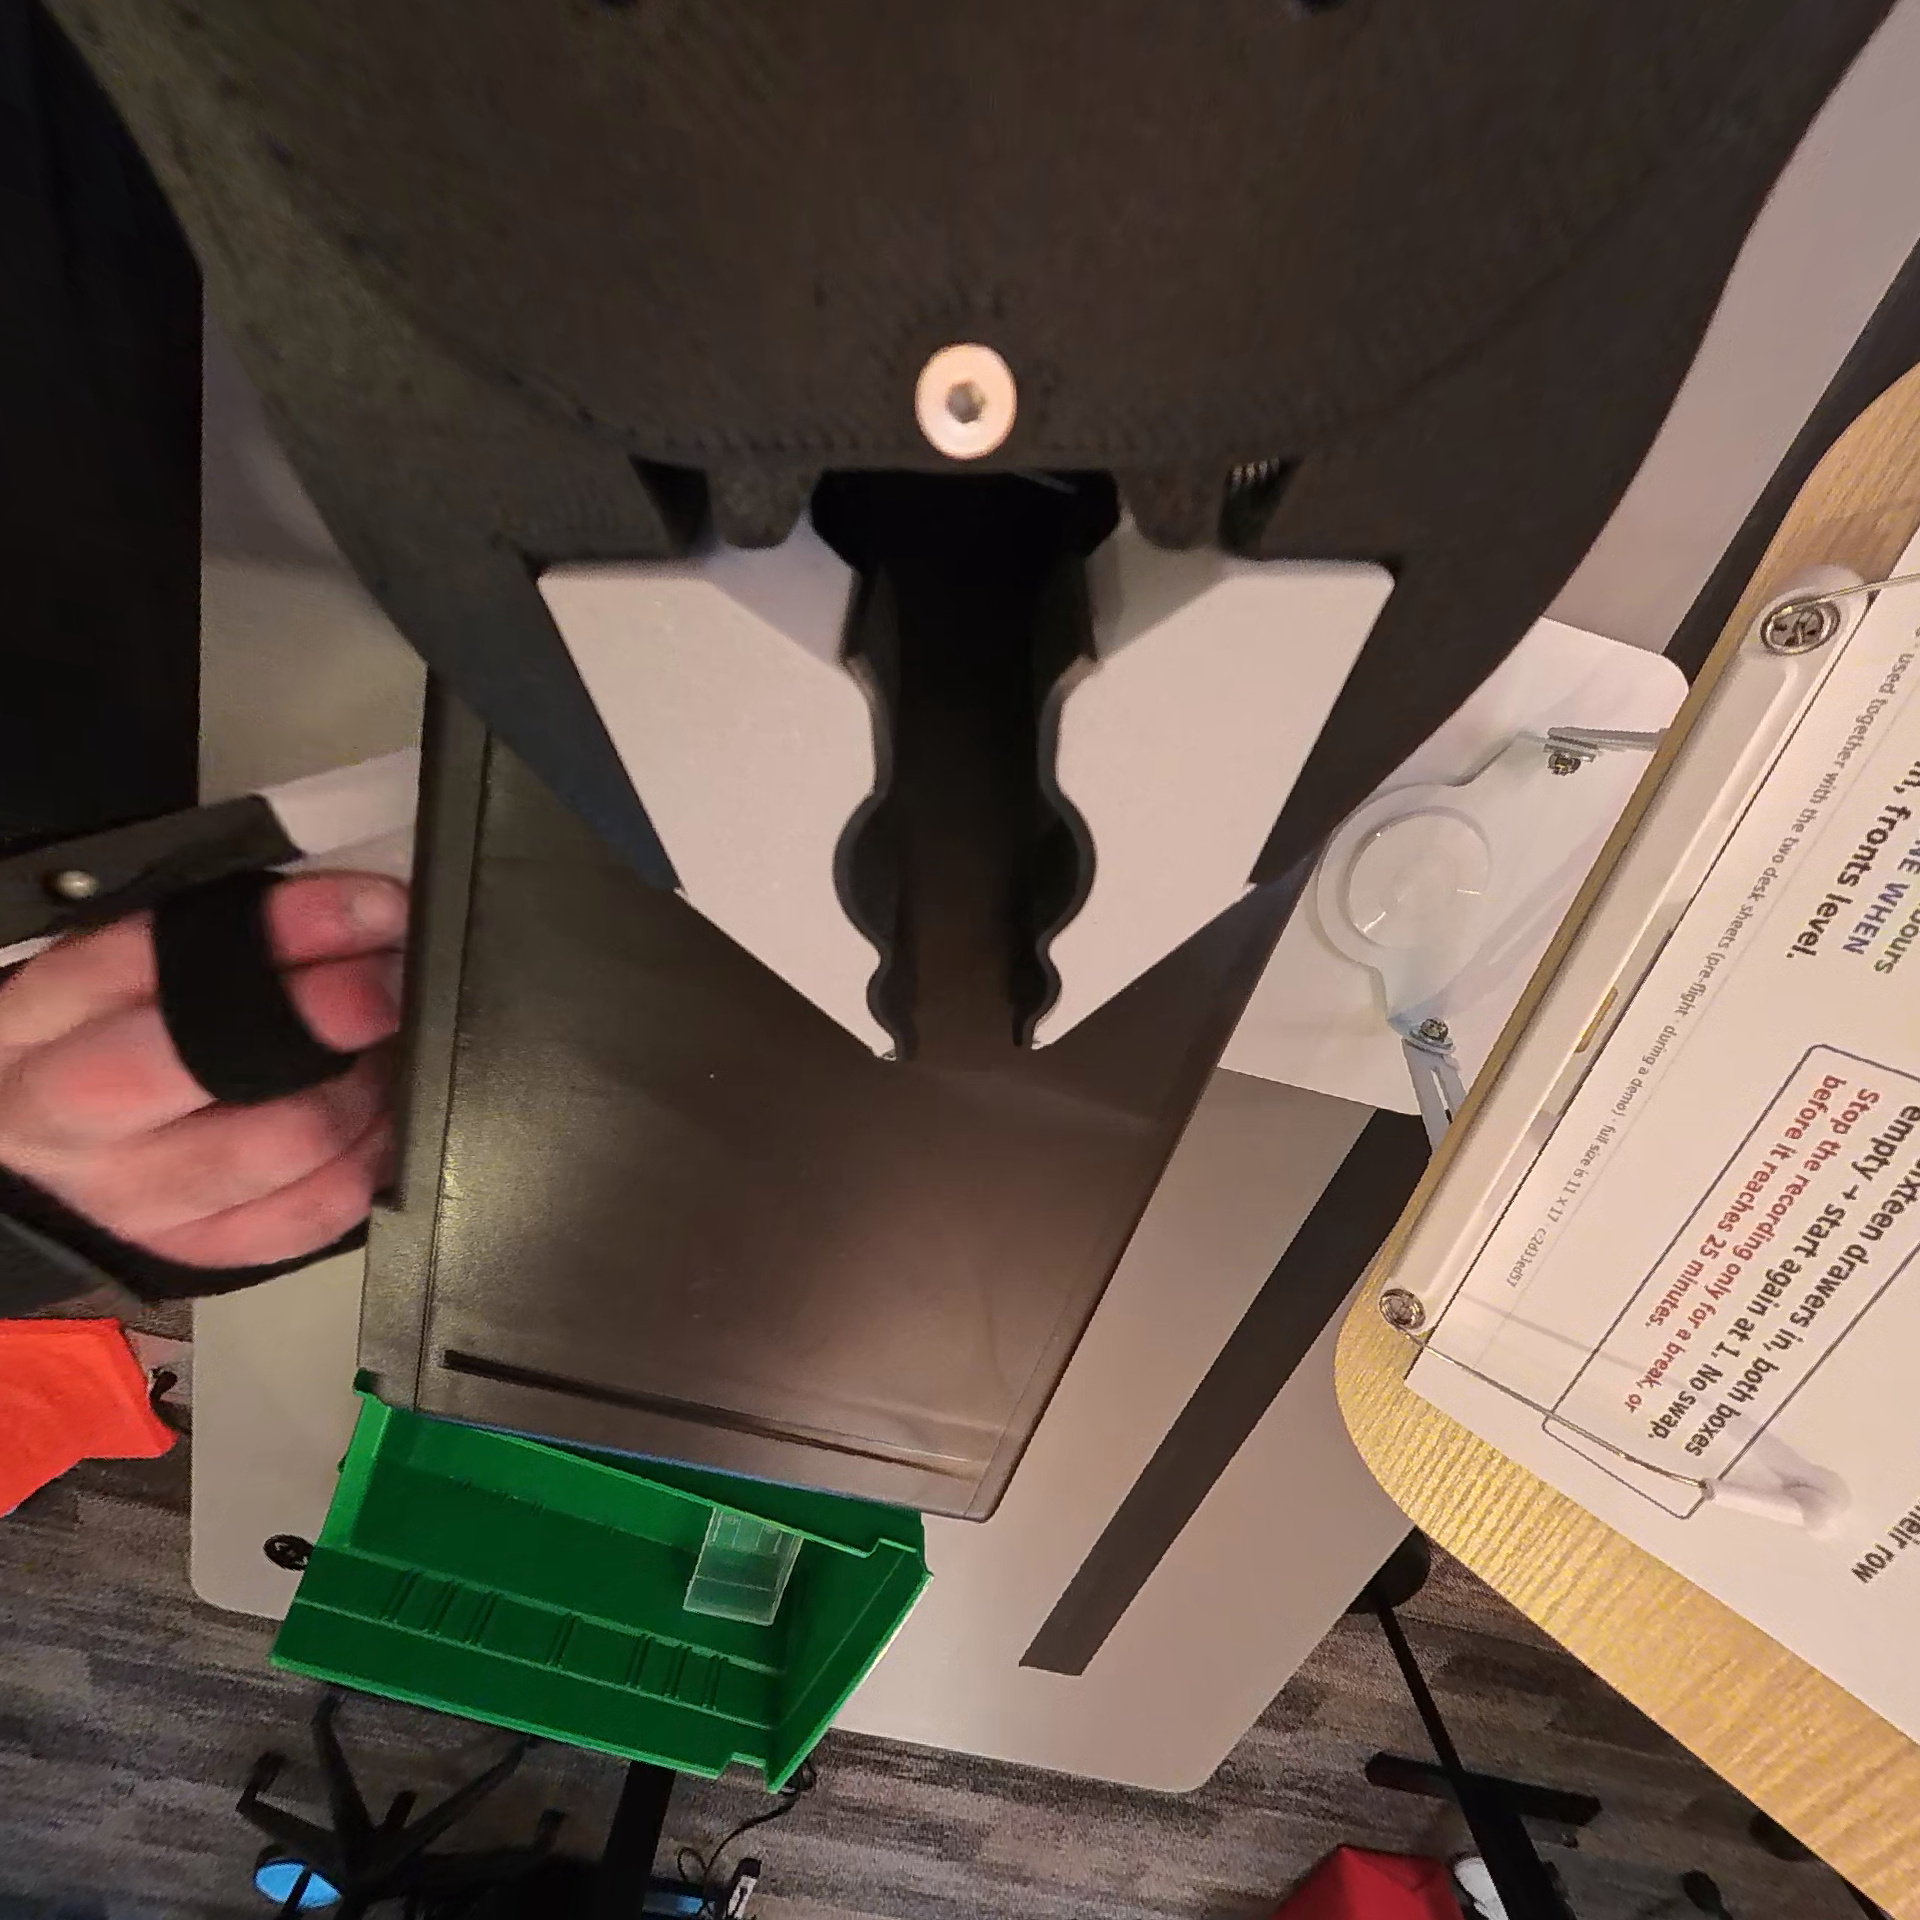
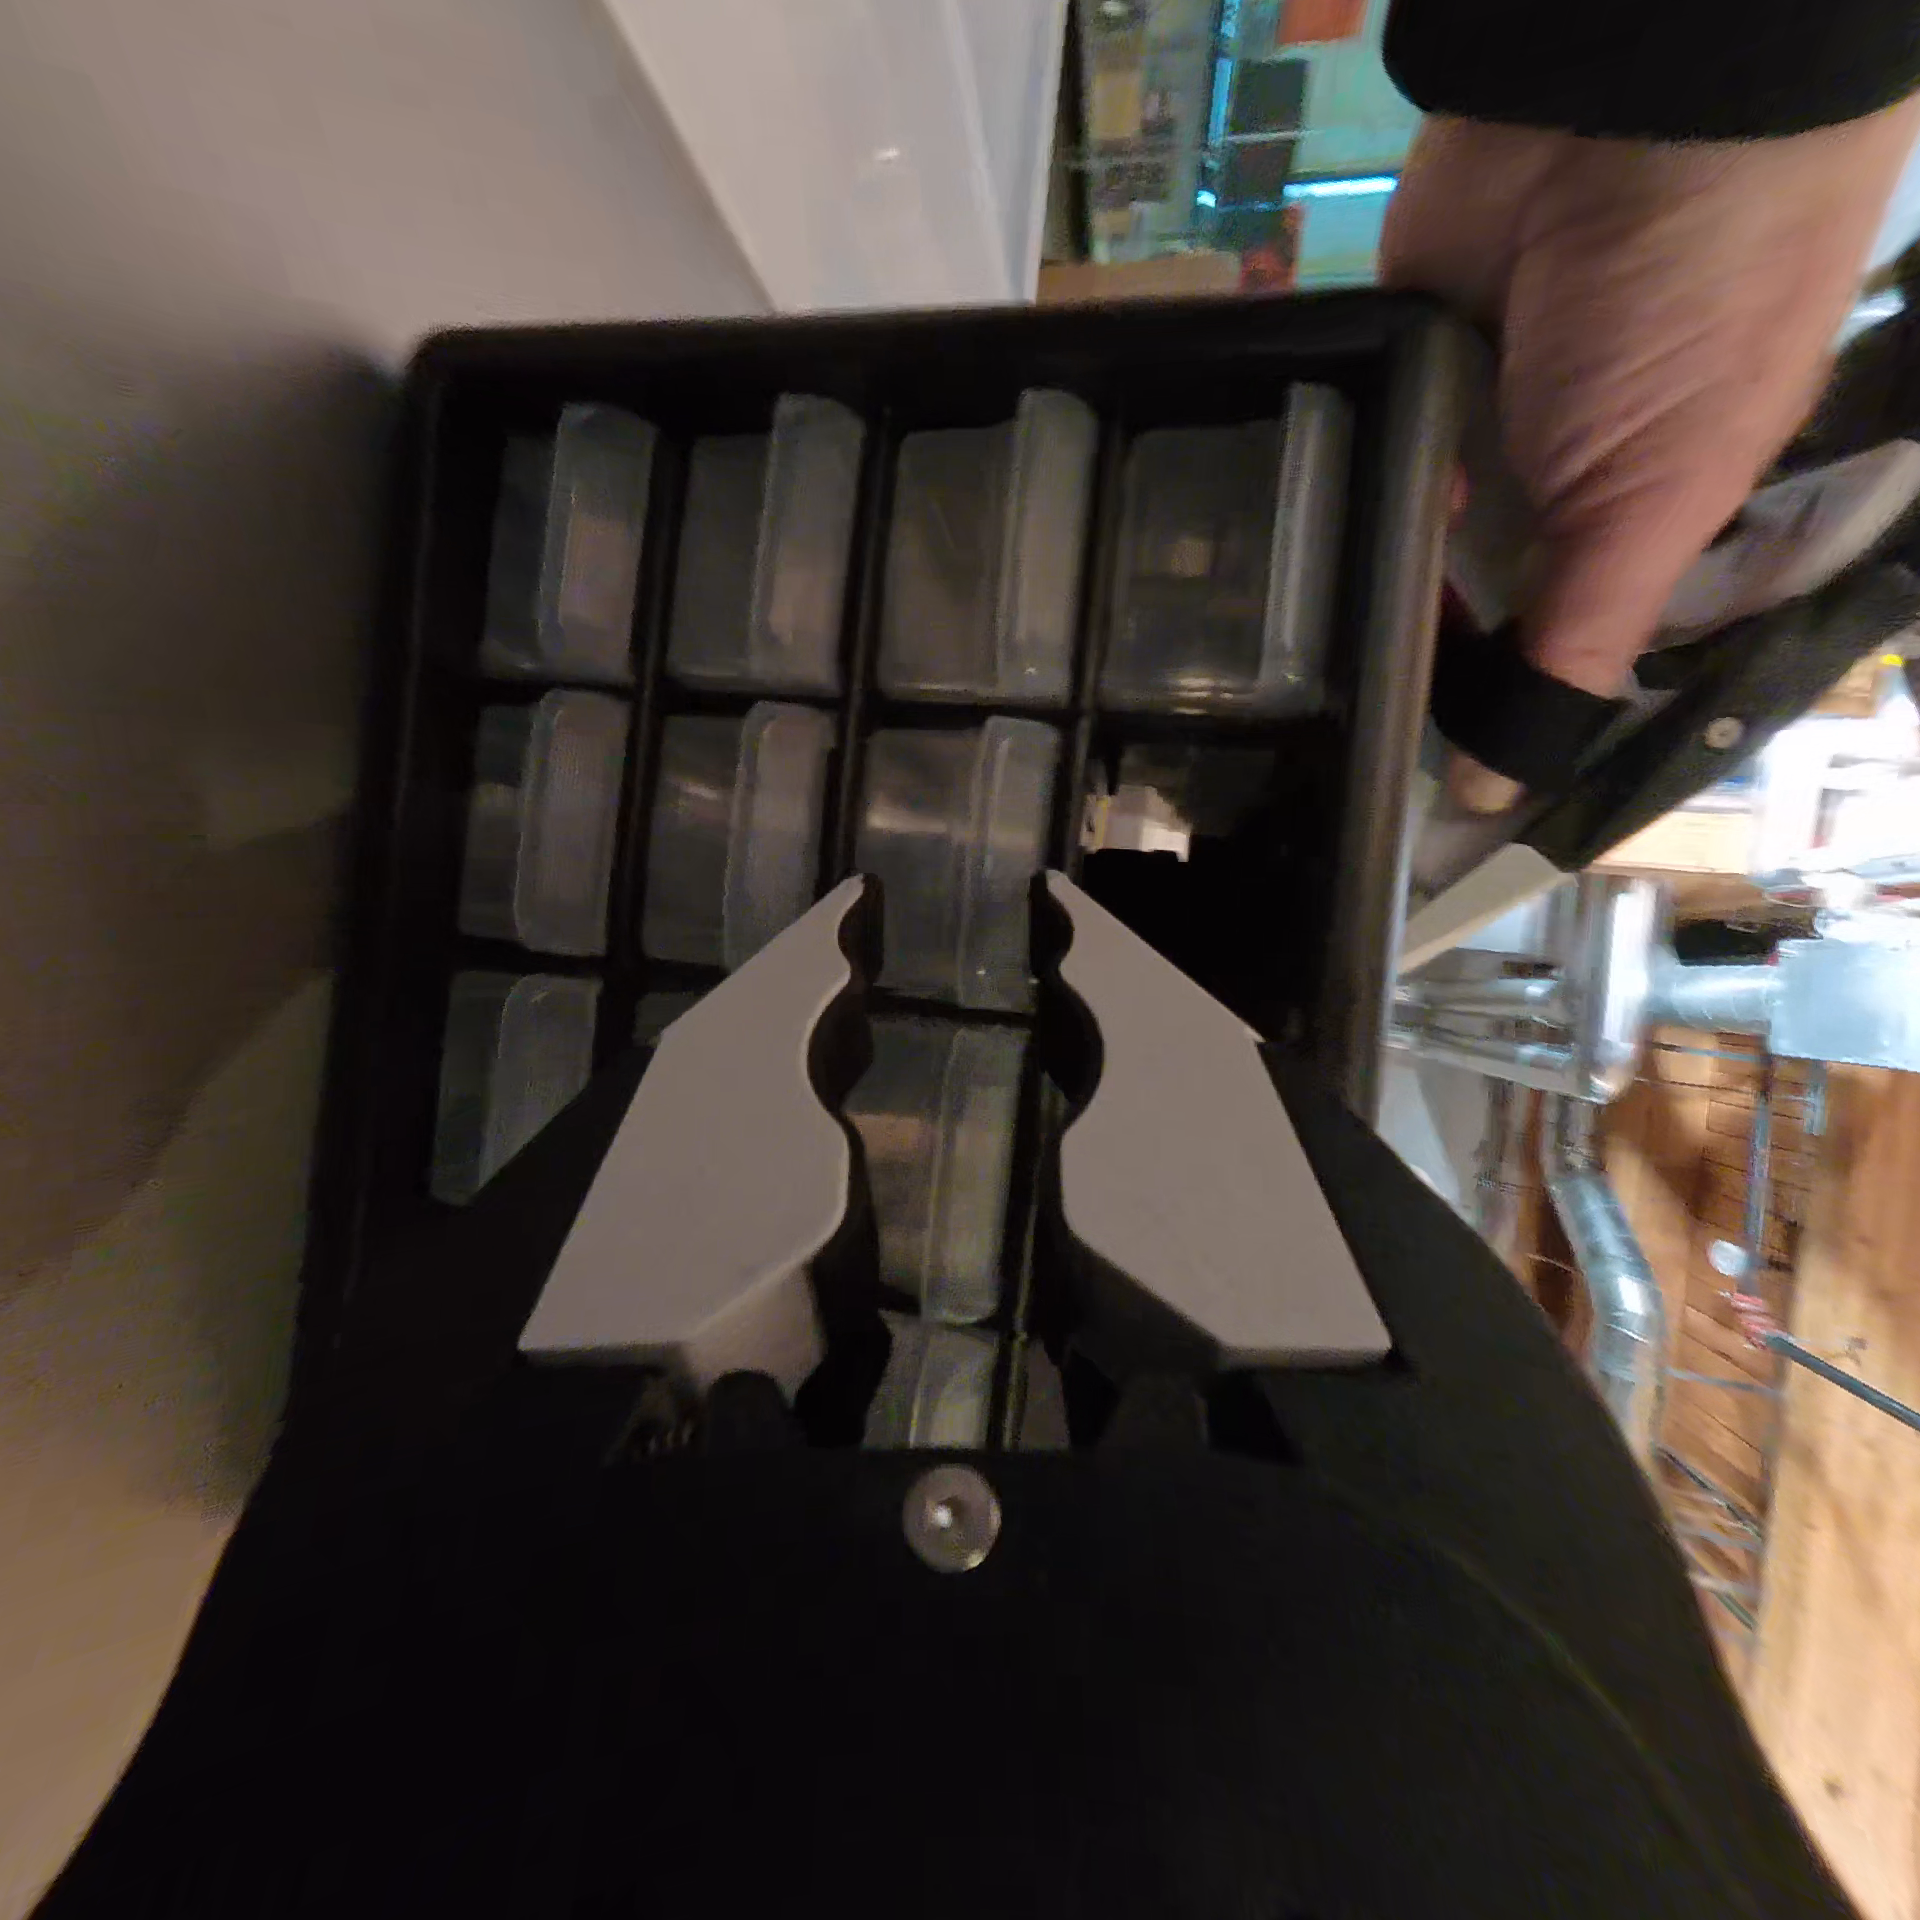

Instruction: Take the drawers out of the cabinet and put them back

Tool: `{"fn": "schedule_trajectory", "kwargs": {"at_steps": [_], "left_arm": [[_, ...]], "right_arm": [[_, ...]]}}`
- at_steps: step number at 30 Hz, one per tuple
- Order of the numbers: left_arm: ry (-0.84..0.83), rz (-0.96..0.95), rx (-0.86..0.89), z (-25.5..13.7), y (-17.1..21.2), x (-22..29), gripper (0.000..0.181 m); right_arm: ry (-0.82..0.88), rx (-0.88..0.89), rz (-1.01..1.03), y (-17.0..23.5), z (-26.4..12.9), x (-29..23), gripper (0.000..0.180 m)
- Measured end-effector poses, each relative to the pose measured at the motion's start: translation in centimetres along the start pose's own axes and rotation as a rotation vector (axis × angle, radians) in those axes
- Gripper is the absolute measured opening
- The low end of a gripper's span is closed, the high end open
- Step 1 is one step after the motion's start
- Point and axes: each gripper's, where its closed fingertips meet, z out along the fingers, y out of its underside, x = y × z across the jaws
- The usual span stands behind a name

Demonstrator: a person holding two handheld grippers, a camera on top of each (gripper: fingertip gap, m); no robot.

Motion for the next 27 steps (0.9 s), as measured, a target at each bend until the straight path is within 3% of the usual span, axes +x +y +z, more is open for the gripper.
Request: {"fn": "schedule_trajectory", "kwargs": {"at_steps": [3, 9, 27], "left_arm": [[0.003, 0.002, 0.001, 0.0, 0.0, 0.0, 0.018], [0.004, 0.003, 0.001, 0.0, 0.0, 0.1, 0.018], [-0.001, 0.000, 0.001, 0.0, 0.0, 0.0, 0.018]], "right_arm": [[0.052, 0.011, -0.004, 0.1, 0.3, 0.8, 0.011], [0.043, 0.033, 0.019, -0.6, -0.6, 0.7, 0.009], [0.087, 0.097, 0.048, -6.3, -10.0, -0.6, 0.005]]}}
